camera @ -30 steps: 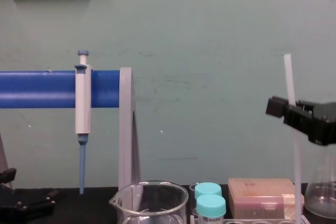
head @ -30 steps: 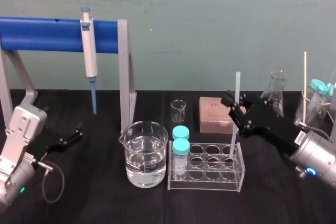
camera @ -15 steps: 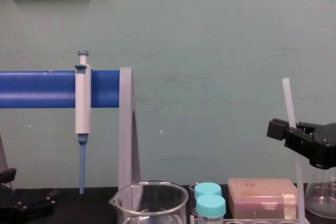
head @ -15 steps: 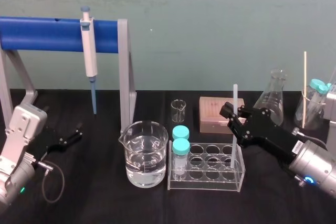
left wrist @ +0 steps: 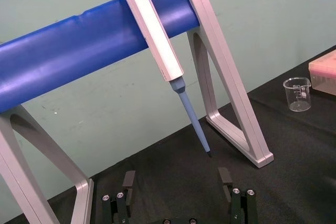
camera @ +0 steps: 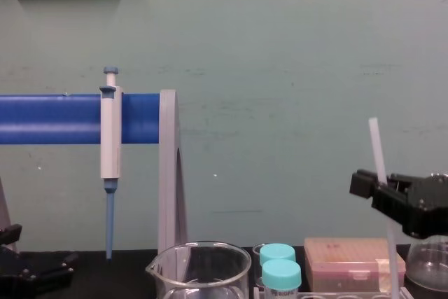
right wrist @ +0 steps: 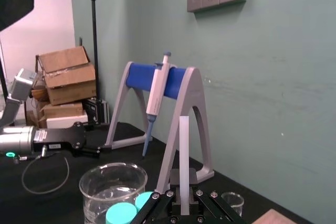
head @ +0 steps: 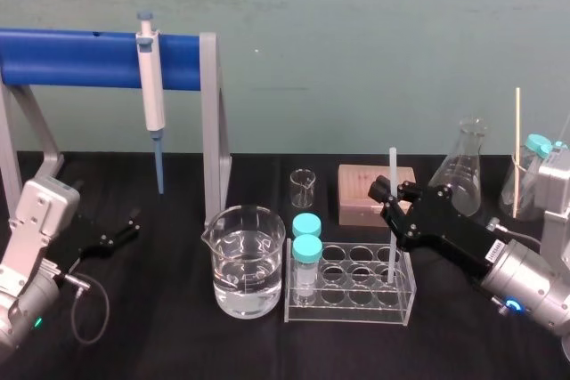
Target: Pick up the stirring rod with one hand, then place it down.
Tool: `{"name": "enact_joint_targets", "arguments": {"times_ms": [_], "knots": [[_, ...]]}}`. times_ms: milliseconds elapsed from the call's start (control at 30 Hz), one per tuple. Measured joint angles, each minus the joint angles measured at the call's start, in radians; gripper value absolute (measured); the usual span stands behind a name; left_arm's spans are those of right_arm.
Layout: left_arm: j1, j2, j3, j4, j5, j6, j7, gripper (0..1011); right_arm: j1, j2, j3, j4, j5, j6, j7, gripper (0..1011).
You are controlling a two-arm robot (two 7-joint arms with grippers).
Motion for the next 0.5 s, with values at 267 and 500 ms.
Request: {"name": "enact_joint_targets", "arguments": {"times_ms": [267,500], "knots": [[0.000,0.000,0.000,0.000,0.000,0.000,0.000,1000,0.007,-0.021,-0.005,0.053,-0.005,-0.003,0.000,69],[0.000,0.000,0.000,0.000,0.000,0.000,0.000,1000,0.011,-0.039,-0.005,0.095,0.007,-0.008,0.015,69]]}}
